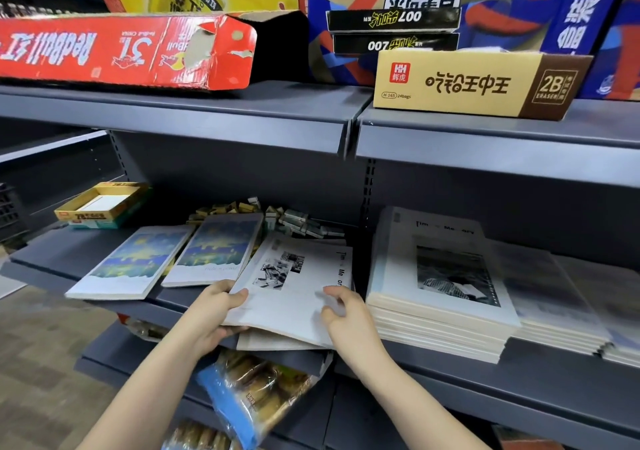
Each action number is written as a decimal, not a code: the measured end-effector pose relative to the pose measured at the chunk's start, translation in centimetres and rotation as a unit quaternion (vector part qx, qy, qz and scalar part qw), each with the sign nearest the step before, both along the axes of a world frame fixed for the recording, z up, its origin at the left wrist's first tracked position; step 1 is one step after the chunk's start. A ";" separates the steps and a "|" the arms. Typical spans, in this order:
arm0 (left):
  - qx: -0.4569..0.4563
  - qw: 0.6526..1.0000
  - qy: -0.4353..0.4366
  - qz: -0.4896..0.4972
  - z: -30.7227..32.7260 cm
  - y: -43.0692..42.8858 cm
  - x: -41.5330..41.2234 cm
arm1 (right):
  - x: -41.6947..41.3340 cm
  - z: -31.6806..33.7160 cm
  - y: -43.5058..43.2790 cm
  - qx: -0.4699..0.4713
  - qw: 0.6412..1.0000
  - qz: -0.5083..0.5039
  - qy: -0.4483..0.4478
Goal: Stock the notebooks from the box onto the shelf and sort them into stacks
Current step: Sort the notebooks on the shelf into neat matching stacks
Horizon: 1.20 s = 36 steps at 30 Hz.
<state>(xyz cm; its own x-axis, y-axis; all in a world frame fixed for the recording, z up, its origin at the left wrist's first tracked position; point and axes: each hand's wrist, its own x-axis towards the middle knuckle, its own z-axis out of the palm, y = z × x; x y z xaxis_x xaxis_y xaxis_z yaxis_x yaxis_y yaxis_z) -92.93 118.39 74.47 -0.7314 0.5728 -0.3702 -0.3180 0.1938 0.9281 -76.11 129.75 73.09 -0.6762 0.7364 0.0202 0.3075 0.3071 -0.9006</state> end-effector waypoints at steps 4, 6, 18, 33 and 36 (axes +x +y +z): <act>0.037 0.999 -0.011 -0.015 -0.3 -1.1 0.0 | 0.1 0.2 -0.1 0.020 1.000 0.007 -0.014; 0.054 0.998 -0.001 -0.019 -0.4 -1.5 0.1 | 0.1 0.6 -0.4 0.009 1.000 0.006 -0.019; 0.161 0.983 0.085 -0.023 2.9 -0.7 2.2 | 2.7 6.9 -0.4 -0.045 0.997 -0.028 0.052; 0.154 0.966 0.165 -0.126 3.9 10.5 9.7 | 11.5 7.5 8.6 0.074 0.980 -0.181 0.021; 0.130 0.956 0.220 -0.147 3.8 12.5 11.3 | 13.1 7.3 9.9 0.078 0.978 -0.191 0.040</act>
<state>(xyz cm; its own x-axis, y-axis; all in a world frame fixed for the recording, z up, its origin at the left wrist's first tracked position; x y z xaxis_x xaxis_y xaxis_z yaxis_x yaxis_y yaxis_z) -81.67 130.94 78.28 -0.5763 0.8087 0.1183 0.1470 -0.0399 0.9883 -62.98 139.62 80.40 -0.3444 0.9185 0.1943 0.3564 0.3194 -0.8780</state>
